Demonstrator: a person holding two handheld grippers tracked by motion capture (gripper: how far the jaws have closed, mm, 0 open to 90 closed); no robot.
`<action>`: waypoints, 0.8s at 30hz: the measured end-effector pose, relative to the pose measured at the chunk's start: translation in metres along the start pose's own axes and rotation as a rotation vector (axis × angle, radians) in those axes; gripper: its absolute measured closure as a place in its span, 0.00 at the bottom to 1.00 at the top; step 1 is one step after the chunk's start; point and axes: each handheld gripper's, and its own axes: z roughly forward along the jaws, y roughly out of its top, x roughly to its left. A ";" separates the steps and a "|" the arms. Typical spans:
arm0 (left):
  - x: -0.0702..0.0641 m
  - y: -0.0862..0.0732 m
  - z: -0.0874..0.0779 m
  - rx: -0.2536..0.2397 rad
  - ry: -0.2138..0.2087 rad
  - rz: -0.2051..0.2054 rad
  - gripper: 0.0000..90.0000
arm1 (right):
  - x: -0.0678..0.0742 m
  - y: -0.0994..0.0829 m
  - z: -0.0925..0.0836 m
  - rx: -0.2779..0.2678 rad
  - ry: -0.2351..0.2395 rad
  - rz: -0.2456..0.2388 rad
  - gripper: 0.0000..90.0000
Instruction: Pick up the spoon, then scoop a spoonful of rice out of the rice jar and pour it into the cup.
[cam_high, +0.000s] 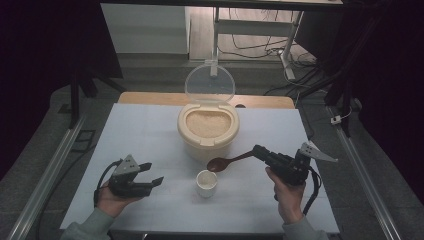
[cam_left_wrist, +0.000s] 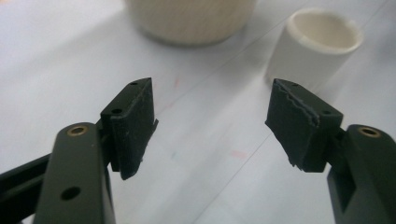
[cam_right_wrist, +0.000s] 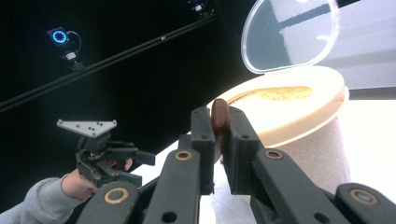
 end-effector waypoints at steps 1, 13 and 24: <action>0.003 -0.004 0.000 0.006 0.006 -0.010 0.34 | -0.001 0.000 -0.001 -0.002 -0.001 0.000 0.92; 0.012 -0.018 -0.002 0.023 0.031 -0.051 0.32 | 0.001 0.008 -0.007 -0.028 -0.011 -0.024 0.92; 0.015 -0.017 0.001 0.035 0.026 -0.059 0.29 | 0.006 0.026 -0.012 -0.084 -0.010 -0.041 0.92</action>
